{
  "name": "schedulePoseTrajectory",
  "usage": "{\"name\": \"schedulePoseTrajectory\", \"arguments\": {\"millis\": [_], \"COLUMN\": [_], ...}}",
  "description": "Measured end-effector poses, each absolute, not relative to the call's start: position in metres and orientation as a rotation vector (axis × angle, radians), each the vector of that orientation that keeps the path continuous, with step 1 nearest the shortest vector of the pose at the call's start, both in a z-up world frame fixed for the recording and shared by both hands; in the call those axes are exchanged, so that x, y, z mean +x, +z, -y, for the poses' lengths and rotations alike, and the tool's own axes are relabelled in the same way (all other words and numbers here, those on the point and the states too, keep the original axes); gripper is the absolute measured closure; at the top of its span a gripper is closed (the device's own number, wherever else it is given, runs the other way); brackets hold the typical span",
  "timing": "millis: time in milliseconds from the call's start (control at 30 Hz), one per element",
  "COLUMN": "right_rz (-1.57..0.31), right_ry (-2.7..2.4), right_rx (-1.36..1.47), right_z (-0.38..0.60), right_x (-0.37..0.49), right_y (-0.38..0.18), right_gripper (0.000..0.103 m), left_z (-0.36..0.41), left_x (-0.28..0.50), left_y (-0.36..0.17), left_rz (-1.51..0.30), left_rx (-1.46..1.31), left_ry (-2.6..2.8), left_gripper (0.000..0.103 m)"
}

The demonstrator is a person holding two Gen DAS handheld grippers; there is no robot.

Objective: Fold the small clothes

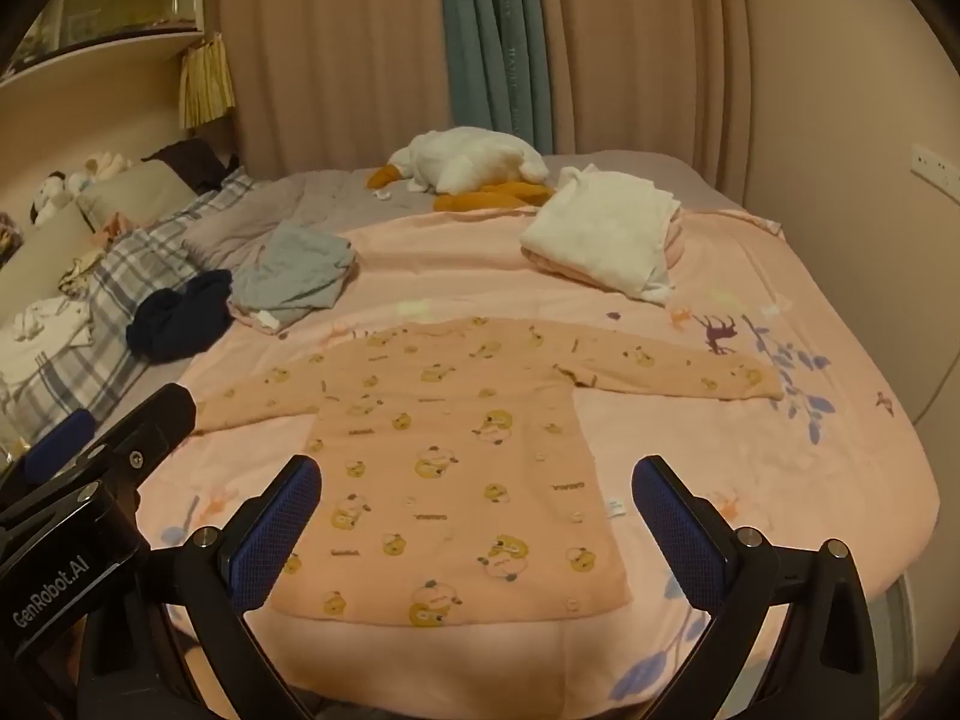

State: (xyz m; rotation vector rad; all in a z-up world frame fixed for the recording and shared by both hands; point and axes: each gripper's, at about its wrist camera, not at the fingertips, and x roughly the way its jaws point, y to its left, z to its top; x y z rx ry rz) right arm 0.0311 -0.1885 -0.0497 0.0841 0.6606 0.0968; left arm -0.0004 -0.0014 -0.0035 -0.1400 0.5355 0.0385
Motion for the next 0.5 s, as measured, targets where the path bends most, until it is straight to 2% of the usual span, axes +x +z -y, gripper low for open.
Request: {"name": "schedulePoseTrajectory", "arguments": {"millis": [500], "right_rz": [-0.659], "right_ry": [0.107], "right_rx": [0.090], "right_z": [0.189], "right_x": [0.029], "right_y": [-0.053], "right_gripper": [0.000], "left_z": [-0.008], "left_x": [-0.005], "left_y": [-0.008], "left_rz": [-0.537], "left_rx": [-0.128], "left_ry": [0.067], "left_gripper": [0.000]}}
